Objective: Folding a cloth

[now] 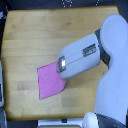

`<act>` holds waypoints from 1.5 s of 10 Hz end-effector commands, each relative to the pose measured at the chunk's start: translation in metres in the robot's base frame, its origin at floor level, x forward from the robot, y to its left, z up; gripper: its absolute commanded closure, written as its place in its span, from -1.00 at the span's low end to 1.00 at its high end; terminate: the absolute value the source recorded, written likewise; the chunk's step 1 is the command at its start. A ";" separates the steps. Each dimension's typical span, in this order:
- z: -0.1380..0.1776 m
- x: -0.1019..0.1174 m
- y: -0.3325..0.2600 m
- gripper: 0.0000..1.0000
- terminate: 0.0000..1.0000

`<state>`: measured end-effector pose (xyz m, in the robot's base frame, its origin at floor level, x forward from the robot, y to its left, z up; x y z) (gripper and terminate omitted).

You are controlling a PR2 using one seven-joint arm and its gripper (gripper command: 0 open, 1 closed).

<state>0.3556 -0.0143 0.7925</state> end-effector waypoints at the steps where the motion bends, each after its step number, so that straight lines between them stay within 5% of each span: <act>1: -0.005 -0.027 0.095 1.00 -1.00; 6: -0.014 -0.034 0.159 1.00 -1.00; 9: -0.007 -0.056 0.196 1.00 -1.00; 15: -0.021 -0.057 0.227 1.00 -1.00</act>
<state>0.2938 0.1914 0.7864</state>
